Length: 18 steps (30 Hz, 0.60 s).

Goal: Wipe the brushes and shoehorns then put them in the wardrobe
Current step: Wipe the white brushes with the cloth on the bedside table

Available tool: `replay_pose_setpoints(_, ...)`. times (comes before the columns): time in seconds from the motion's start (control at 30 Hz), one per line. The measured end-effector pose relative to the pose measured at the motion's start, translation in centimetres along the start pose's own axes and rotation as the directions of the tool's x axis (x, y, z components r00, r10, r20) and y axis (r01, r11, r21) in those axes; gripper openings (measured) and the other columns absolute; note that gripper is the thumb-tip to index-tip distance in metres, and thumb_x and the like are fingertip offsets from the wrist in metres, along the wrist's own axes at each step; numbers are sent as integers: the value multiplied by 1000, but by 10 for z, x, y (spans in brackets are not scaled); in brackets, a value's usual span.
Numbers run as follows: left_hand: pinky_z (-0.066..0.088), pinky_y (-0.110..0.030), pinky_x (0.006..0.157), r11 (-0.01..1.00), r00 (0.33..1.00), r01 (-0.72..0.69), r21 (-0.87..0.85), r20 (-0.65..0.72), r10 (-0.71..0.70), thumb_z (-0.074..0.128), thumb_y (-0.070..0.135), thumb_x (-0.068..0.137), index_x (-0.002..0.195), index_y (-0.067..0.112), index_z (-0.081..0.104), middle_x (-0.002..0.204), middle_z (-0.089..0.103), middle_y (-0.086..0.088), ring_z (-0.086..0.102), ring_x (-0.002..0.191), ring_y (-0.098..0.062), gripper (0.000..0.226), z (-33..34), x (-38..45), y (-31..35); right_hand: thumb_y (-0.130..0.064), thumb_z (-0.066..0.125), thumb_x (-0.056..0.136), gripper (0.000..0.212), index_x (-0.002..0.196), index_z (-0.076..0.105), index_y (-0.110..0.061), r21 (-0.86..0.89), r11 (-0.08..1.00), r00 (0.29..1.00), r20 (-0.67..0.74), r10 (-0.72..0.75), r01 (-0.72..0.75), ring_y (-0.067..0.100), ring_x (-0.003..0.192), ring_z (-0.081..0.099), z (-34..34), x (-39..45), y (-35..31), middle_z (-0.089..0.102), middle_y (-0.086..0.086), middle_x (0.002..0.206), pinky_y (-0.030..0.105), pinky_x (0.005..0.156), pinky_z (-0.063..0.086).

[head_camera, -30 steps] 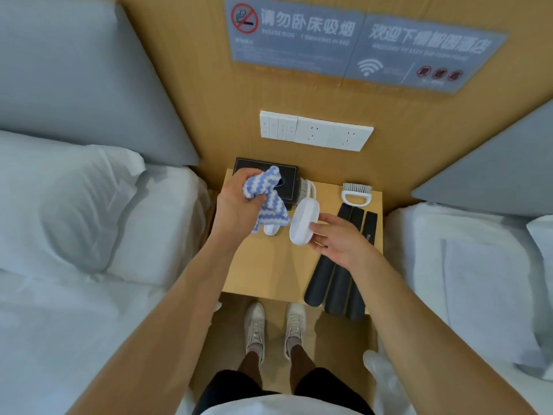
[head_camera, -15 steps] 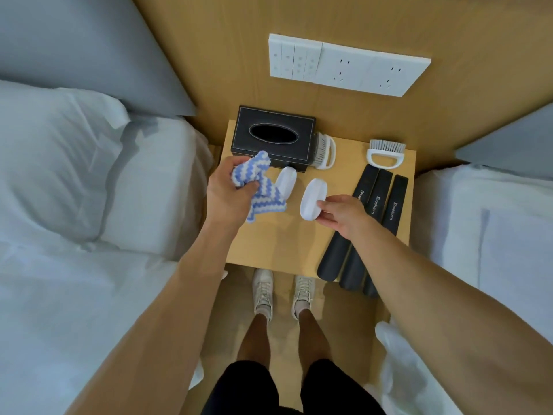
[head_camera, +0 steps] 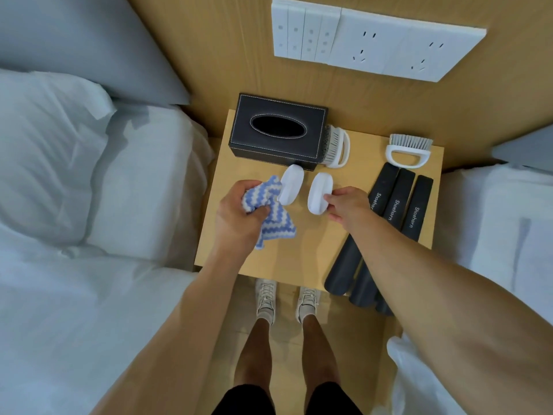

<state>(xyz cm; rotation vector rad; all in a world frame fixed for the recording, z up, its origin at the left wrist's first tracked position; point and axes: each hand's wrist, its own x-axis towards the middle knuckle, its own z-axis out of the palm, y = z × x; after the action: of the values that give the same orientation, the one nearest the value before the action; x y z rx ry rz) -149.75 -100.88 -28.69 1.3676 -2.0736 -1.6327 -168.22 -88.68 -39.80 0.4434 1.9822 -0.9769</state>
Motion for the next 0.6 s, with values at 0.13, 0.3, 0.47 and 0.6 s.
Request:
replay_pose_setpoints(0.13,57,-38,82,1000,1000,-14,18,9,13,64,2,85,102,32,57,94,63,17,63,89,-7,34,4,0,-5,-12,78,84,24,105,65,-10,-45,999,999,-36,-24,22,30,91,72,4,7,0,71,15,110,47,81,61)
replay_pose_setpoints(0.3,57,-32,80,999,1000,-6,41,6,6,63,4,86,102,33,57,92,62,20,61,87,-1,34,10,1,-2,-12,79,84,19,95,63,-13,-69,996,995,-72,-62,57,26,80,70,8,12,0,69,14,109,44,71,63)
replay_pose_setpoints(0.47,57,-38,83,999,1000,-6,44,13,6,64,4,87,109,21,58,97,62,11,62,92,-12,29,14,2,4,-31,74,87,34,114,64,-14,-300,946,982,-102,-159,122,29,103,68,1,12,-2,67,10,116,42,88,58)
replay_pose_setpoints(0.6,55,-44,86,999,999,5,39,38,-7,64,3,87,113,15,59,105,63,0,62,97,-19,29,23,2,11,-35,67,91,35,121,64,-17,-447,868,956,-84,-281,216,23,114,62,-13,6,-4,67,4,120,32,92,52)
